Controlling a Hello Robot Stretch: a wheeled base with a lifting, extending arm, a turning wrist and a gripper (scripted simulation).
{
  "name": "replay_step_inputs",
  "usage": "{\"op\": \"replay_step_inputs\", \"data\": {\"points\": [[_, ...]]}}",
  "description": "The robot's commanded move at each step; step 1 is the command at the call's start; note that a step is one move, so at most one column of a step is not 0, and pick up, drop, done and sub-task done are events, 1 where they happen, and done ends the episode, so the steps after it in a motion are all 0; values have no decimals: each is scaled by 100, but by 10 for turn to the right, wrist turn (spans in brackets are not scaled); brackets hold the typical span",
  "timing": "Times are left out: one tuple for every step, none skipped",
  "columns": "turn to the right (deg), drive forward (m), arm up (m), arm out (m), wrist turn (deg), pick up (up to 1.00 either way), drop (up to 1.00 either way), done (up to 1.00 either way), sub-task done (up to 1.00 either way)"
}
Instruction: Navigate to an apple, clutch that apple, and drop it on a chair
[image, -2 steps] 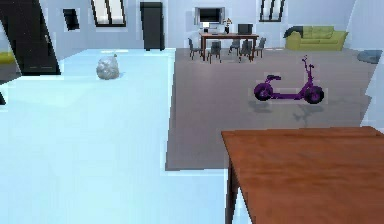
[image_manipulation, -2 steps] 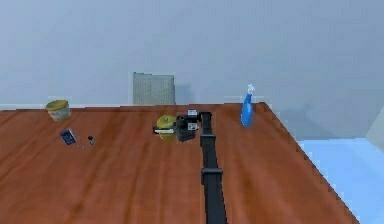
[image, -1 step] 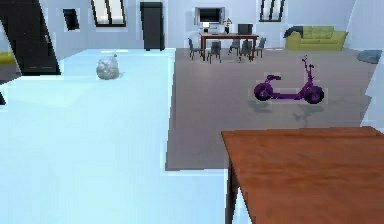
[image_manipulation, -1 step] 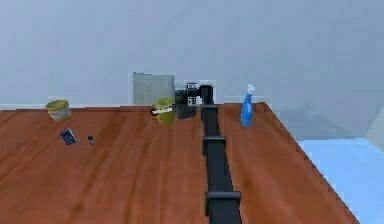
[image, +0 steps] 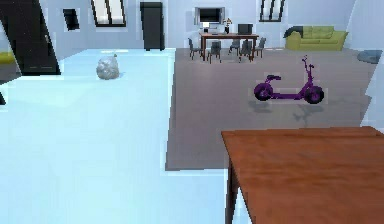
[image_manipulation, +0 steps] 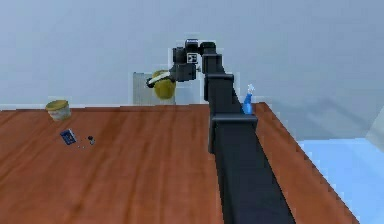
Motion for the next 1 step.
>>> {"op": "replay_step_inputs", "data": {"points": [[0, 0, 0, 0, -450, 0, 0, 0, 0]]}}
